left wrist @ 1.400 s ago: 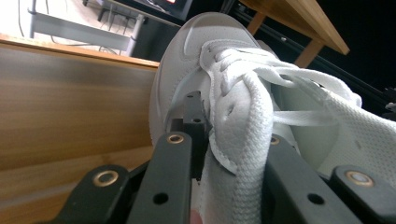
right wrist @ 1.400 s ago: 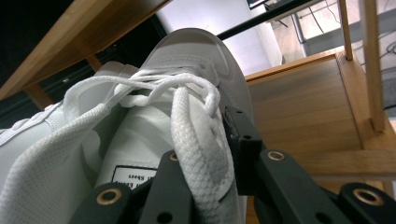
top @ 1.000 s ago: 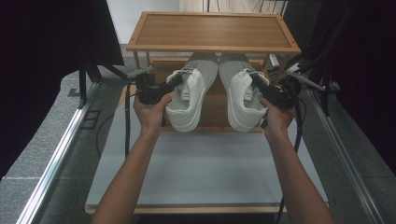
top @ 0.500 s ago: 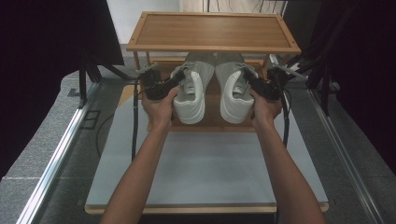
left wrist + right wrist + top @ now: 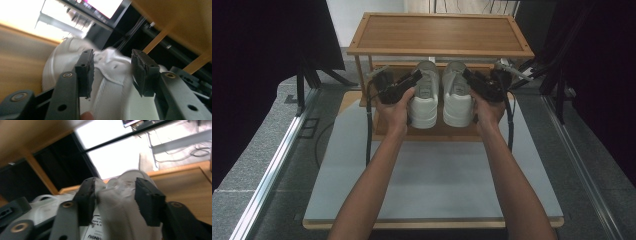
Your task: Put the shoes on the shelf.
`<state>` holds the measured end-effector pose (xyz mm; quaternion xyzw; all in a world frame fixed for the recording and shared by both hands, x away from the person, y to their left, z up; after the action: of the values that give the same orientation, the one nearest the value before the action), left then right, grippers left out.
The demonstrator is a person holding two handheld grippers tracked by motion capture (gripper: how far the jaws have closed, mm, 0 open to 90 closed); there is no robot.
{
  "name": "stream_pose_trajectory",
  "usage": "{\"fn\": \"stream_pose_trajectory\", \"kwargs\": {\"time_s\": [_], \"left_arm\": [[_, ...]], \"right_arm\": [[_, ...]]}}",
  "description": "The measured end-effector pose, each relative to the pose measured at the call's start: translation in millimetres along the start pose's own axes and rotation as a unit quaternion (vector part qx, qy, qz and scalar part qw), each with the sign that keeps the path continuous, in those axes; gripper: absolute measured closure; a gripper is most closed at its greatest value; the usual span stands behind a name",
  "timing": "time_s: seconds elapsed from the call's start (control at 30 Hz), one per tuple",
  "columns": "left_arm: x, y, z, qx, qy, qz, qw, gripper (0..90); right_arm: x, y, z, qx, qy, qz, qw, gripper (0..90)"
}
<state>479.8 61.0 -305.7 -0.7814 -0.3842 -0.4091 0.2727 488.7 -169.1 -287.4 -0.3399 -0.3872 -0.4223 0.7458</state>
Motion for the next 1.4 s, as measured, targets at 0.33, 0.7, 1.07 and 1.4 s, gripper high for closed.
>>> {"fn": "stream_pose_trajectory", "kwargs": {"time_s": [0.33,0.7,1.07,1.4], "left_arm": [[-7.1,-48.0,-16.4,-0.036,0.095,0.026,0.9945,57.7],[-41.4,-105.0,-29.9,-0.038,0.221,0.056,0.9730,90.0],[-79.1,-87.5,-33.9,-0.057,0.218,0.098,0.9692,90.0],[-77.6,-86.6,-34.8,-0.054,0.216,0.100,0.9699,90.0]], "right_arm": [[-4.2,-41.2,7.7,0.012,-0.079,-0.009,0.9968,64.0],[-46.2,-112.8,22.0,0.079,-0.178,0.014,0.9807,87.8],[-87.6,-96.1,34.8,0.083,-0.243,0.070,0.9639,88.6],[-89.2,-87.7,32.1,0.079,-0.232,0.071,0.9670,88.0]]}}
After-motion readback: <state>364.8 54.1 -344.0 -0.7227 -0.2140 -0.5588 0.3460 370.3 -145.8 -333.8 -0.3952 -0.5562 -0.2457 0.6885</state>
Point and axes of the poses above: each handheld gripper's, and its own axes: y roughly forward along the jaws, x roughly out of its top, z roughly to its left, the point moved 6 cm from there along y, roughly forward along the jaws, and after that the axes turned 4 degrees about y, right-handed, at the moved point
